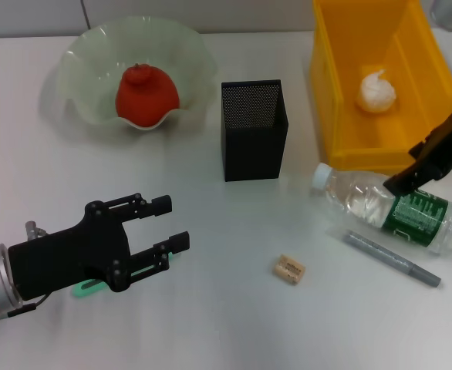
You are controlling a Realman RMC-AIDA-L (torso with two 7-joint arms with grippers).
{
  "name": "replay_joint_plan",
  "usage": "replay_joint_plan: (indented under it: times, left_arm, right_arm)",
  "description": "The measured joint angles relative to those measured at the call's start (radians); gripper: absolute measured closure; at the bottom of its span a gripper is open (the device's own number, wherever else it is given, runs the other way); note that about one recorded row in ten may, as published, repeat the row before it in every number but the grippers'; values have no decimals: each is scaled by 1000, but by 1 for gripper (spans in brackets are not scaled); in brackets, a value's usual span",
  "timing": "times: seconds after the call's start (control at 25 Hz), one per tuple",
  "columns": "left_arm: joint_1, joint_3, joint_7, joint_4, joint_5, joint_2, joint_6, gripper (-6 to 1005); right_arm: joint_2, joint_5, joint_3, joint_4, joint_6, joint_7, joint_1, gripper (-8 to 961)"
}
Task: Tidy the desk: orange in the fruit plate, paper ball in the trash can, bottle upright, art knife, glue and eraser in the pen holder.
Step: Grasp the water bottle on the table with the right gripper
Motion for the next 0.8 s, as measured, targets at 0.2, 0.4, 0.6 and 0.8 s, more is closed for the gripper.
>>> replay_joint_plan:
  times: [0.2, 0.4, 0.6, 0.8]
  left_arm:
    - [-1, 0, 0, 0, 0, -1, 0, 421]
    - [-3, 0, 0, 0, 0, -1, 0, 422]
    - [-6, 0, 0, -3, 0, -2, -2, 422]
    - [-8, 0, 0, -11, 0, -2, -3, 420]
  right_arm:
    - [0, -19, -16, 57, 11, 3, 7, 244]
    - [1, -72, -52, 75, 34, 4, 5, 244]
    - [0, -79, -83, 98, 56, -5, 1, 245]
    - [0, -80, -120, 123, 90, -17, -4, 245]
